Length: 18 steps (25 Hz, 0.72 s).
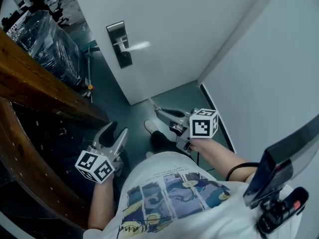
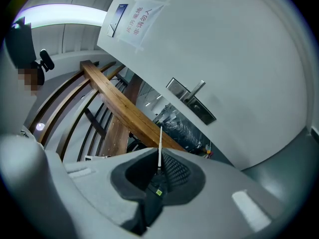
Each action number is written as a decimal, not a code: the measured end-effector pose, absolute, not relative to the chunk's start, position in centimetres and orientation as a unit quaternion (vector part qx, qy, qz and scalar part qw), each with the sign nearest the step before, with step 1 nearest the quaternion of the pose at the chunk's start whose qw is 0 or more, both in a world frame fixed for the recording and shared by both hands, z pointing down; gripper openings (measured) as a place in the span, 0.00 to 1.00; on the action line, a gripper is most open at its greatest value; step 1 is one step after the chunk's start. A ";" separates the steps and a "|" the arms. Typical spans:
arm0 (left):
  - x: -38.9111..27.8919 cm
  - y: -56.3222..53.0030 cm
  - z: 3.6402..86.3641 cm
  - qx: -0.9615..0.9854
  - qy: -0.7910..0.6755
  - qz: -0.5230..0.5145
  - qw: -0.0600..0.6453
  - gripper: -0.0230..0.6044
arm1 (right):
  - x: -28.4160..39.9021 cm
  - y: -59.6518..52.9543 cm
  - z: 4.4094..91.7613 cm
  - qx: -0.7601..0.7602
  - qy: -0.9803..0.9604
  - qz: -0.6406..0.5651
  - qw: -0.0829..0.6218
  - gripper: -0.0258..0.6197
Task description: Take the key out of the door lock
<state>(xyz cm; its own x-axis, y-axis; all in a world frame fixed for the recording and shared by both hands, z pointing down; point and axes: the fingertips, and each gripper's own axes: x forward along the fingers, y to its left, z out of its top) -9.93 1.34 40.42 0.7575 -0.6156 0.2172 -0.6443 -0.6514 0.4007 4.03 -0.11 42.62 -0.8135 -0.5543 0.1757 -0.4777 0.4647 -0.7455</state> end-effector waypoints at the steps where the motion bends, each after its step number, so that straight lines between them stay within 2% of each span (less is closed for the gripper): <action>1: -9.9 1.5 40.5 0.909 -0.345 0.031 0.233 0.37 | 4.0 0.0 42.5 -0.302 0.856 -0.418 0.044 0.08; 18: -11.2 1.5 41.0 0.907 -0.345 0.021 0.241 0.37 | 2.0 0.3 42.5 -0.297 0.860 -0.414 0.034 0.08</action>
<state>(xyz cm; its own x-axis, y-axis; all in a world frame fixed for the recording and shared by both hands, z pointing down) -11.22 1.52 40.96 0.7617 -0.6150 0.2040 -0.6353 -0.6468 0.4219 1.99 0.26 42.50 -0.8211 -0.5393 0.1869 -0.4822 0.4802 -0.7328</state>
